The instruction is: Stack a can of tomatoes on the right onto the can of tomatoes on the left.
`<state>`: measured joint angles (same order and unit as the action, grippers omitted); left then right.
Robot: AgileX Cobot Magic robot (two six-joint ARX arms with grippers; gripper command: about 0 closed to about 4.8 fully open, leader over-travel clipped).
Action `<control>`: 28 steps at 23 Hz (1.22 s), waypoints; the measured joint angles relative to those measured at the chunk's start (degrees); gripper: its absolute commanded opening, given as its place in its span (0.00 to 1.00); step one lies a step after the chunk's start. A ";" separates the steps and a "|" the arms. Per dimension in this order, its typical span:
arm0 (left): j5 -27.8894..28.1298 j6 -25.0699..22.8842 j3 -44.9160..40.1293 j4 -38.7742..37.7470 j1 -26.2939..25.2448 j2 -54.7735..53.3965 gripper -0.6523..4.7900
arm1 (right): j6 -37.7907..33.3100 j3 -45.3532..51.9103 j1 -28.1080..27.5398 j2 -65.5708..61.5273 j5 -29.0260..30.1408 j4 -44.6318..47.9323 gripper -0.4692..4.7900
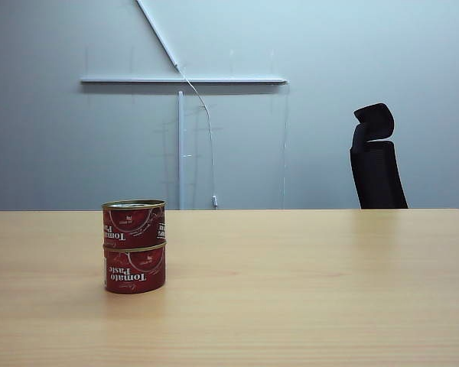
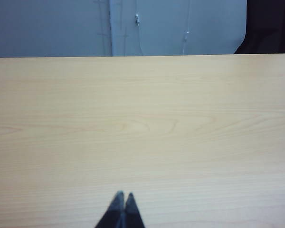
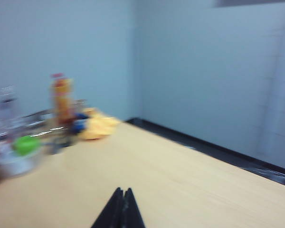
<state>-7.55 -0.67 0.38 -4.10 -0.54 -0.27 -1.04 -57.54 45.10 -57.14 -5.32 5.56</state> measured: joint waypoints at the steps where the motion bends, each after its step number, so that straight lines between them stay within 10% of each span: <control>1: 0.02 0.02 0.00 -0.02 0.00 0.00 0.12 | 0.11 0.37 -0.39 2.10 -1.70 -1.79 0.08; 9: 0.02 0.00 0.00 -0.02 0.00 0.00 0.12 | -0.02 14.23 -2.82 23.21 -13.97 -7.45 0.08; 28: 0.61 0.02 0.00 -0.28 0.02 0.00 0.12 | -1.97 22.58 -2.75 38.34 -19.08 -26.21 0.08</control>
<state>-6.94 -0.64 0.38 -4.38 -0.51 -0.27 -3.01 -34.96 42.35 -18.81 -24.40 -20.64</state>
